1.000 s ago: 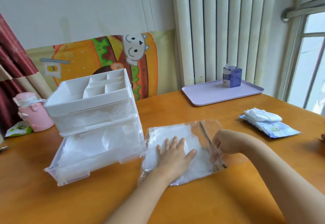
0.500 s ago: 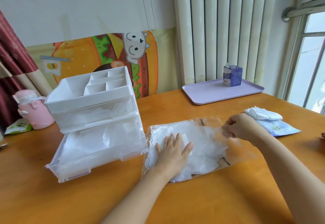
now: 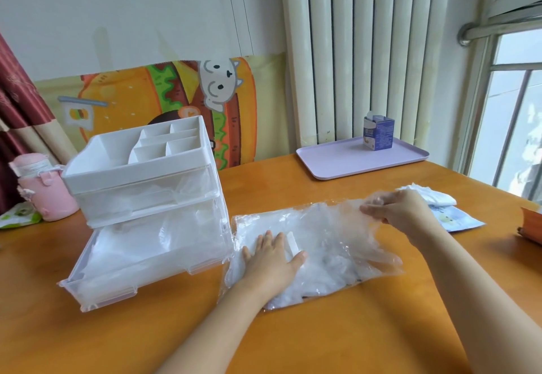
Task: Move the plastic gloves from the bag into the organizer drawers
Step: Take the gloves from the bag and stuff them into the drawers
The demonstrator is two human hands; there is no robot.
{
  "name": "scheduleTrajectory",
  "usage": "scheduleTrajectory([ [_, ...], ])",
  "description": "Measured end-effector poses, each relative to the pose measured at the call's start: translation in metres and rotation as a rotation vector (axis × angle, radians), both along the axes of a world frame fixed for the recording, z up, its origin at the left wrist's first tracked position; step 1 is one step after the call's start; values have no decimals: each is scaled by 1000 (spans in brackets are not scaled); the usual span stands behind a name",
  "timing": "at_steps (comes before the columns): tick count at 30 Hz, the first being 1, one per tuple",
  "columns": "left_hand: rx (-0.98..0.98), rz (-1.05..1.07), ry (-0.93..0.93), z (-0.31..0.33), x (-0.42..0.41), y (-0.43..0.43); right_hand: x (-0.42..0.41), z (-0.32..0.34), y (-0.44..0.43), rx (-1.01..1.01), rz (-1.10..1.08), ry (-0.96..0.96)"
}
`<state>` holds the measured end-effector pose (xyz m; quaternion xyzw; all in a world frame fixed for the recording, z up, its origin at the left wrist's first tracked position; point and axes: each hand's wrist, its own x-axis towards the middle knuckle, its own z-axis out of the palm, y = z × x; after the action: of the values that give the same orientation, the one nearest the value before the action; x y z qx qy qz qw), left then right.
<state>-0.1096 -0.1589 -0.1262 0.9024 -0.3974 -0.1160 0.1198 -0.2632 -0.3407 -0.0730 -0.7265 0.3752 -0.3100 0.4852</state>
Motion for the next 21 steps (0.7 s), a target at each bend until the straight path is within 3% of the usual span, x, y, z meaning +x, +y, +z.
scheduleTrajectory([
  [3,-6,32,-24,10,0,1,0,8,0,-6,-35,-135],
  [7,-431,-78,44,38,-10,-13,-1,13,3,89,133,-147],
  [9,-529,-188,73,52,-17,-30,-2,13,6,87,258,-189],
  [15,-422,-424,282,78,-21,-77,-10,23,14,1,380,-227],
  [21,-633,-340,353,86,-9,-84,-9,23,1,-39,213,-223],
])
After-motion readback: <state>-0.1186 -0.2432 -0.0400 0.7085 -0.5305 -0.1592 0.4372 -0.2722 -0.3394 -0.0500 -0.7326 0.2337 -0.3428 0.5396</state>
